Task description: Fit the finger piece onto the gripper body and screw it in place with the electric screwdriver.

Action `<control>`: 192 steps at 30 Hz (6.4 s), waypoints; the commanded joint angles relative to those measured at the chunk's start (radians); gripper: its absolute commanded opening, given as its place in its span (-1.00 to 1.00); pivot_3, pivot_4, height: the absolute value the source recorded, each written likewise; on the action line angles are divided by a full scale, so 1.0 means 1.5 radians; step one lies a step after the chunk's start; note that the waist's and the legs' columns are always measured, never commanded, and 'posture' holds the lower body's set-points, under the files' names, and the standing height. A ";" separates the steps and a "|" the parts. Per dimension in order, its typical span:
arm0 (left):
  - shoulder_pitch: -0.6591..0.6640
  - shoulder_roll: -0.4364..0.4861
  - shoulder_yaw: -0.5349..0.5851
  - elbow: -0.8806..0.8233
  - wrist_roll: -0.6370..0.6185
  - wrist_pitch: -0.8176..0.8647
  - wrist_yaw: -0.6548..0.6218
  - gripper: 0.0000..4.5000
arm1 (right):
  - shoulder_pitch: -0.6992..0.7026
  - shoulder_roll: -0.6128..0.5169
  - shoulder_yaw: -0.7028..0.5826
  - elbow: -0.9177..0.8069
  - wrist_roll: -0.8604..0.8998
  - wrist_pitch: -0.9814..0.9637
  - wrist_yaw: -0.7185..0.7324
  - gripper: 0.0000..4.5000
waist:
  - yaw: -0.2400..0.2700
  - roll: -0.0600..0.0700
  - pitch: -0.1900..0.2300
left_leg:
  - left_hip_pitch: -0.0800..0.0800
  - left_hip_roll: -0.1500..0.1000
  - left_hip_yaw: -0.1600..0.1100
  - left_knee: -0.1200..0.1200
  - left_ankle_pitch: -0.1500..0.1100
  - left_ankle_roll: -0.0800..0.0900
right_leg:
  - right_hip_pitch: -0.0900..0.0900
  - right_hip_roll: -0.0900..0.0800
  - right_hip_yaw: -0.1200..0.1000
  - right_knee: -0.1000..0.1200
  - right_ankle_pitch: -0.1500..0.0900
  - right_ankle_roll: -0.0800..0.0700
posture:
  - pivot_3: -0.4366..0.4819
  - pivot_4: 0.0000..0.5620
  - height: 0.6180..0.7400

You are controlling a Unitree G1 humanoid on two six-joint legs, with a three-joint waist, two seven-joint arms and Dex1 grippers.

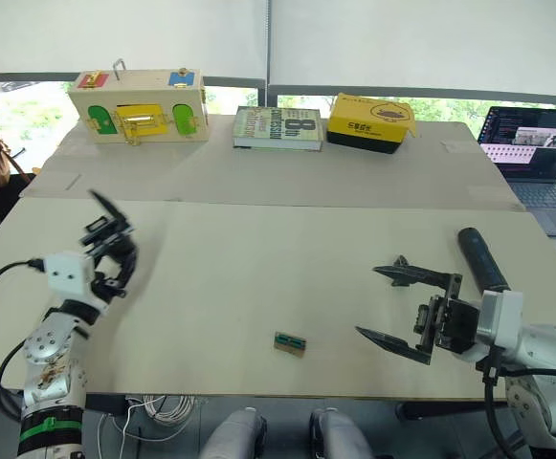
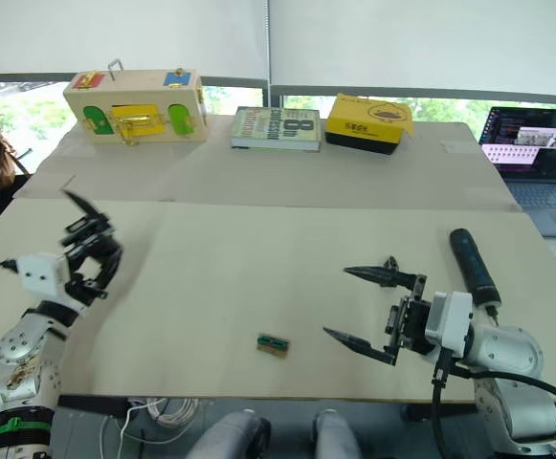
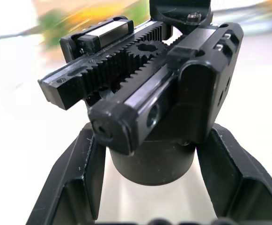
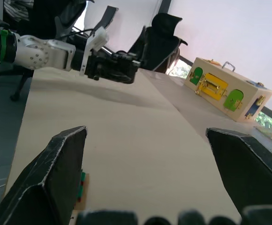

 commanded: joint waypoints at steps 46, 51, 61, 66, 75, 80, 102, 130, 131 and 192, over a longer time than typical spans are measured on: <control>-0.056 -0.045 -0.281 0.019 0.105 0.113 -0.213 0.98 | 0.134 -0.006 -0.073 -0.027 -0.004 -0.073 0.021 1.00 | -0.019 0.008 -0.003 | 0.009 0.002 0.006 0.000 0.001 0.001 | 0.008 0.000 0.003 0.001 -0.005 0.009 | -0.05 -0.47 1.00; -0.086 -0.004 -0.261 0.050 0.062 0.112 -0.296 0.98 | 0.142 -0.007 -0.073 -0.030 -0.003 -0.074 0.017 1.00 | -0.019 0.008 -0.003 | 0.010 0.003 0.006 0.000 0.001 0.001 | 0.008 0.000 0.003 0.001 -0.005 0.009 | -0.05 -0.47 1.00; -0.291 -0.014 -0.284 0.317 0.081 0.013 -0.476 0.98 | 0.147 -0.018 -0.073 -0.040 0.004 -0.061 0.016 1.00 | -0.011 0.007 -0.002 | 0.008 0.002 0.006 0.000 0.001 0.001 | 0.007 0.000 0.001 0.000 -0.005 0.009 | -0.05 -0.47 1.00; -0.359 -0.047 -0.302 0.421 0.105 -0.039 -0.545 0.98 | 0.146 -0.027 -0.079 -0.041 0.007 -0.057 0.016 1.00 | -0.010 0.007 -0.002 | 0.007 0.001 0.007 0.000 0.000 0.003 | 0.006 0.000 0.002 0.000 -0.004 0.008 | -0.05 -0.47 1.00; -0.412 -0.104 -0.300 0.523 0.133 -0.087 -0.559 0.98 | 0.161 -0.028 -0.082 -0.056 0.000 -0.057 -0.002 1.00 | -0.009 0.007 -0.002 | 0.006 0.001 0.007 0.000 0.000 0.003 | 0.006 0.000 0.002 0.000 -0.004 0.009 | -0.05 -0.47 1.00; -0.412 -0.114 -0.301 0.544 0.145 -0.112 -0.567 0.75 | 0.168 -0.030 -0.086 -0.060 -0.001 -0.057 -0.008 1.00 | -0.009 0.007 -0.002 | 0.007 0.001 0.007 0.000 0.000 0.003 | 0.007 0.000 0.002 0.000 -0.004 0.009 | -0.05 -0.47 1.00; -0.087 -0.152 -0.242 -0.112 0.187 0.223 -0.126 0.01 | 0.205 -0.009 -0.079 -0.067 -0.024 -0.077 -0.023 1.00 | -0.009 0.007 -0.002 | 0.006 0.001 0.007 0.001 -0.002 0.005 | 0.006 0.000 0.004 0.000 -0.005 0.009 | -0.05 -0.47 1.00; 0.007 -0.120 -0.277 -0.141 0.150 0.276 -0.078 0.98 | 0.198 -0.021 -0.087 -0.061 -0.019 -0.057 -0.013 1.00 | -0.004 0.008 -0.002 | 0.009 0.002 0.008 0.001 -0.001 0.004 | 0.008 -0.001 0.003 0.000 -0.006 0.011 | -0.05 -0.47 1.00; 0.006 -0.103 -0.271 -0.139 0.142 0.273 -0.093 0.98 | 0.200 -0.021 -0.089 -0.061 -0.019 -0.054 -0.016 1.00 | -0.006 0.008 -0.002 | 0.009 0.002 0.008 0.001 -0.001 0.004 | 0.008 -0.001 0.003 0.000 -0.006 0.010 | -0.05 -0.47 1.00; -0.132 -0.167 -0.304 -0.081 0.213 0.256 -0.136 0.06 | 0.244 -0.011 -0.124 -0.075 -0.055 -0.051 -0.057 1.00 | -0.007 0.007 -0.002 | 0.005 0.002 0.009 0.002 -0.002 0.006 | 0.005 -0.001 0.003 0.000 -0.005 0.010 | -0.05 -0.47 1.00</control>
